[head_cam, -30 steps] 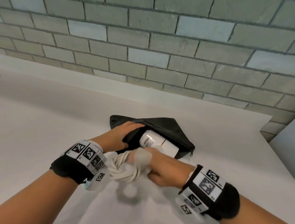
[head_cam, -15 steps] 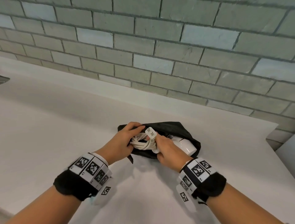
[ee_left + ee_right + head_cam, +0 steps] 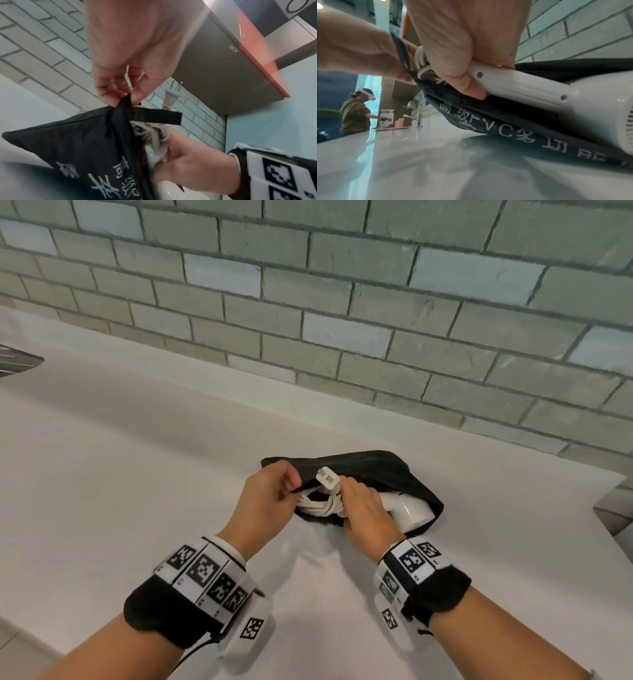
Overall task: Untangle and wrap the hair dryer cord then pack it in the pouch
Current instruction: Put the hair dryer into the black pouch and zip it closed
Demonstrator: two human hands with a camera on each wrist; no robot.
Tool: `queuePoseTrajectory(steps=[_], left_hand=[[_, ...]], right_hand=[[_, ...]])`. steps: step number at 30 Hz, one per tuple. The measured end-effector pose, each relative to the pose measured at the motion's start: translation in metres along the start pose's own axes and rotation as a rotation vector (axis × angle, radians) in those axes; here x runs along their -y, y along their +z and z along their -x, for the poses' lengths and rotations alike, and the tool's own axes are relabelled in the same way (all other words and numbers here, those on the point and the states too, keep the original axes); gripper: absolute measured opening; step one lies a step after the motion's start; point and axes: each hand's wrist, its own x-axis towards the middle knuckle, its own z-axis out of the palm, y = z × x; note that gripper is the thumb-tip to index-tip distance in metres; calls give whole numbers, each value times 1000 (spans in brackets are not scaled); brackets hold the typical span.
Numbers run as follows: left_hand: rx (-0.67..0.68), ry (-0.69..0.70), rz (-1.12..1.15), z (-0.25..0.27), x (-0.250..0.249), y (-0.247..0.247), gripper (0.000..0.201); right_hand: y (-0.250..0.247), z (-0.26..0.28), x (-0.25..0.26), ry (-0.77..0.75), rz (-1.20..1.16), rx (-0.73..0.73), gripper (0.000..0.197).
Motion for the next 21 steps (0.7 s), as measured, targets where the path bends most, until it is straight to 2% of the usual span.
queuePoseTrajectory(steps=[2,5,7,11,14,18,21], left_hand=[[25,-13,20,2,2,1,33],[79,-146,-87,7,10,8,20],[95,-200,-14,10,10,14,21],[59,-155,217,8,1,15,28],[19,-165,262,6,4,11,29],[50,-145,294,8,6,8,29],[59,-119,351,9,3,10,29]], right_hand=[[-2,-3,-2,-2,-20,-12,56],[0,-3,-3,-13,-1,6,55],[4,-1,-5,-22,18,3,55],[-5,-2,-8,-34,-9,56,55],[-9,-4,-12,-80,-131,230,64],[-8,-11,-20,-96,-218,339,55],[-8,-15,-15,-116,-43,413,50]])
